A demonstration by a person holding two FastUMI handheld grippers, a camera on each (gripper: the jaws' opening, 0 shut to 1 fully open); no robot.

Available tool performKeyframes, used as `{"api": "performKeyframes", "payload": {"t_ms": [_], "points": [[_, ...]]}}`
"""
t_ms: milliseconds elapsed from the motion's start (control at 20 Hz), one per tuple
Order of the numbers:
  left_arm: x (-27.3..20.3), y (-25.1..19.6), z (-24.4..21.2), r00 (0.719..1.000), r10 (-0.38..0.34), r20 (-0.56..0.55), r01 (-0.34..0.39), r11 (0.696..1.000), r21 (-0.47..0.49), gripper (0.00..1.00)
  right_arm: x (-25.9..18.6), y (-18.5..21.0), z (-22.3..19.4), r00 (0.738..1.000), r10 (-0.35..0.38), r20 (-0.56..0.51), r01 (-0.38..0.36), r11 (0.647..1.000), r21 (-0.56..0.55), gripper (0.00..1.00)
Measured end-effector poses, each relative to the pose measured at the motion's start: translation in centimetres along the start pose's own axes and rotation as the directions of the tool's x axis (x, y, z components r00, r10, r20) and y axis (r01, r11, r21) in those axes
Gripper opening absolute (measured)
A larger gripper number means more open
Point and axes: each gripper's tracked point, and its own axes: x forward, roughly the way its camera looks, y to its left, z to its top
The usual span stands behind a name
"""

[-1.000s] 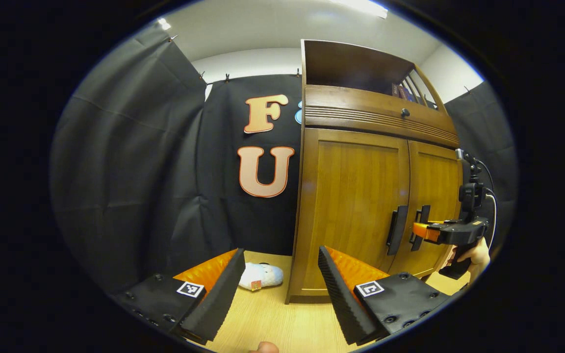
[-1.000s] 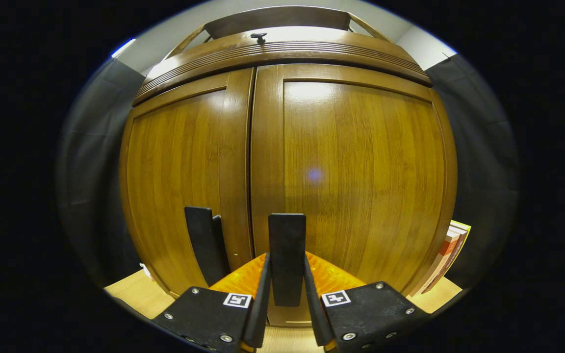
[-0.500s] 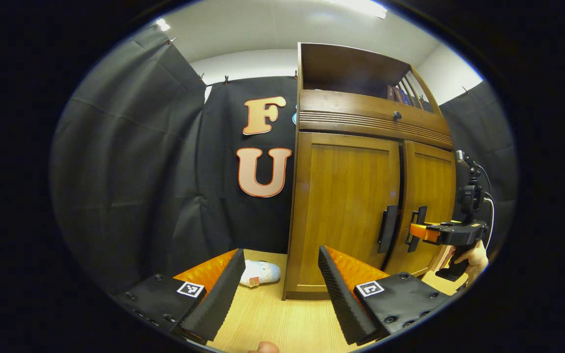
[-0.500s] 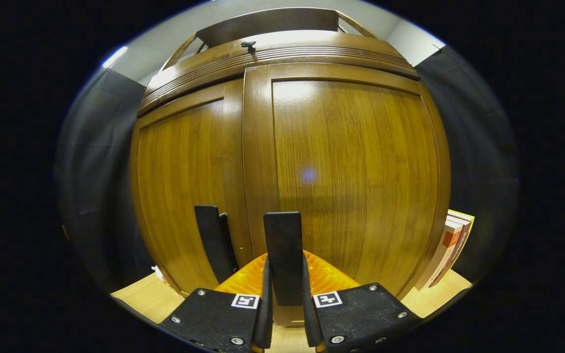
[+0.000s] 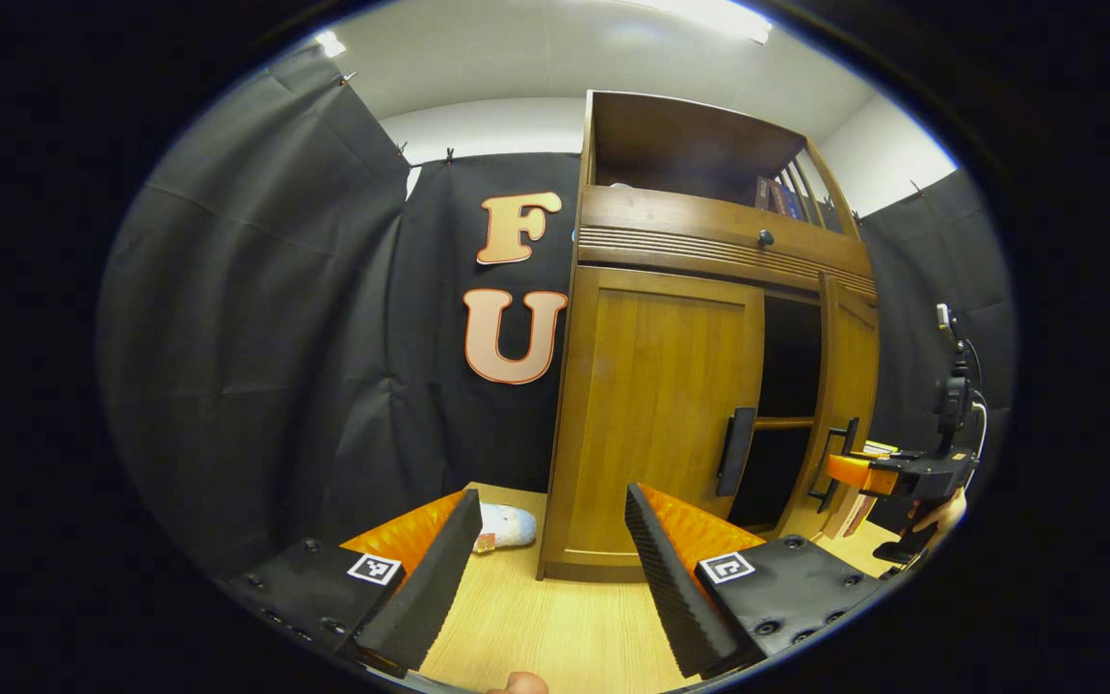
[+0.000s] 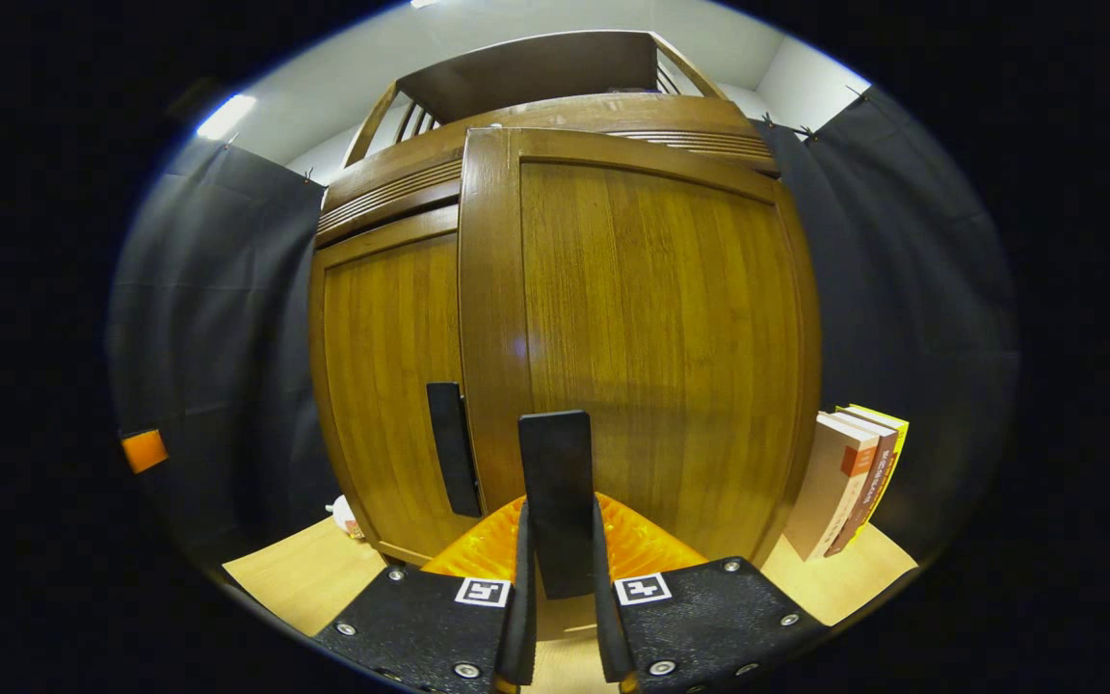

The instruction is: Open the right door of the double-door shoe cabinet with the right hand, and open the left door with the left hand.

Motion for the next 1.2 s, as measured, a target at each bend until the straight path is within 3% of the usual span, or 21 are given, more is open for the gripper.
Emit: {"api": "performKeyframes", "payload": {"t_ms": [550, 600, 650, 1050, 1100, 1150, 1200], "points": [[-3.3, -3.8, 0.0, 1.000, -0.028, 0.002, 0.028, 1.000, 0.013, 0.93, -7.3, -4.6, -0.1, 1.000, -0.008, 0.017, 0.008, 1.000, 0.001, 0.25], [-3.4, -4.1, 0.1, 0.999, -0.032, 0.003, 0.032, 0.999, 0.009, 0.93, -7.9, -5.1, -0.1, 1.000, -0.012, 0.016, 0.012, 1.000, 0.005, 0.19], [-3.4, -4.4, 0.2, 0.999, -0.036, 0.004, 0.036, 0.999, 0.005, 0.93, -8.5, -5.6, -0.1, 1.000, -0.020, 0.018, 0.020, 1.000, 0.004, 0.21], [-4.1, -7.1, -0.2, 0.997, -0.079, 0.001, 0.079, 0.996, 0.027, 0.93, -12.4, -9.9, 0.2, 0.995, -0.098, 0.035, 0.100, 0.994, -0.038, 0.08], [-4.3, -7.5, -0.4, 0.996, -0.086, 0.001, 0.086, 0.996, 0.030, 0.93, -12.8, -10.5, 0.2, 0.993, -0.109, 0.037, 0.110, 0.993, -0.041, 0.13], [-4.2, -7.9, -0.2, 0.996, -0.092, 0.000, 0.091, 0.995, 0.032, 0.93, -13.1, -11.2, 0.3, 0.992, -0.118, 0.038, 0.120, 0.992, -0.044, 0.05], [-4.2, -8.2, -0.2, 0.995, -0.096, -0.001, 0.096, 0.995, 0.033, 0.93, -13.5, -12.0, 0.4, 0.991, -0.127, 0.041, 0.129, 0.991, -0.043, 0.10]]}}
